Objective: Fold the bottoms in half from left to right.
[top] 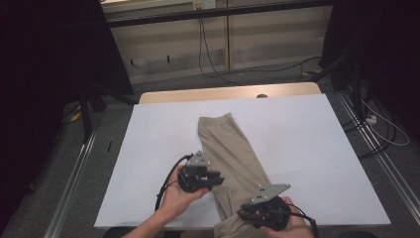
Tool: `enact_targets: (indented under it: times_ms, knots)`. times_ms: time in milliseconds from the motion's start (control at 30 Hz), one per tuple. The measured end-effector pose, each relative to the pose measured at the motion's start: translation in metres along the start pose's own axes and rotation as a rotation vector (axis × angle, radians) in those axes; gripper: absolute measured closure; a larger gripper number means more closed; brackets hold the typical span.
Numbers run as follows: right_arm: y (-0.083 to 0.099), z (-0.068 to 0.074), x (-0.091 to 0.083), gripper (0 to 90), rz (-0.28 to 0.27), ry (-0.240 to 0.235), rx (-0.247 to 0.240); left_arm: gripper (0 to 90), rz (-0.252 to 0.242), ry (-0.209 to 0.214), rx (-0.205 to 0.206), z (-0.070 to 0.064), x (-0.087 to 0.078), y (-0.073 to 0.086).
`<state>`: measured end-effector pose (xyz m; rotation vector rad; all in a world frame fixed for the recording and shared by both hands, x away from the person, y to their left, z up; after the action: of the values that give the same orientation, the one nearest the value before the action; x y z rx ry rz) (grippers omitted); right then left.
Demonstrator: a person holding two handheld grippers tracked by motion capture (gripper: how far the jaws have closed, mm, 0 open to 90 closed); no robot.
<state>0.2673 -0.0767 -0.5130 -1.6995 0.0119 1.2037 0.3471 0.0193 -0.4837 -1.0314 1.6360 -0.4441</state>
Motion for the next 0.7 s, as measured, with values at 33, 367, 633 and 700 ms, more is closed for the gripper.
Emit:
enact_targets:
  times_ms: [33,367,633,700]
  knots:
    - [0.004,0.001,0.002,73.6,0.02,-0.002,-0.001,74.6,0.02,0.03,0.019,-0.014,0.003,0.007]
    - [0.031,0.004,-0.021,89.0,0.044,-0.015,0.018,68.5,0.164,0.13,0.148,-0.061,0.037,0.04]
    - [0.045,0.003,-0.029,88.0,0.069,-0.011,0.042,90.0,0.21,0.11,0.234,-0.071,0.033,0.048]
    - [0.045,0.003,-0.029,85.8,0.069,-0.018,0.05,90.0,0.206,0.109,0.209,-0.072,0.029,0.051]
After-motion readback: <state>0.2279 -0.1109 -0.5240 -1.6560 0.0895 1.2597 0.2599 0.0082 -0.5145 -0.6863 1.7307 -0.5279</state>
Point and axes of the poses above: each handheld gripper's, and its own axes: x roughly forward along the jaws, y roughly out of its underside, z roughly to its left, the point moved 10 cm from there along x, roughly forward along the jaws, and after that the axes turned 14 degrees about y, right-handed, at the moved point
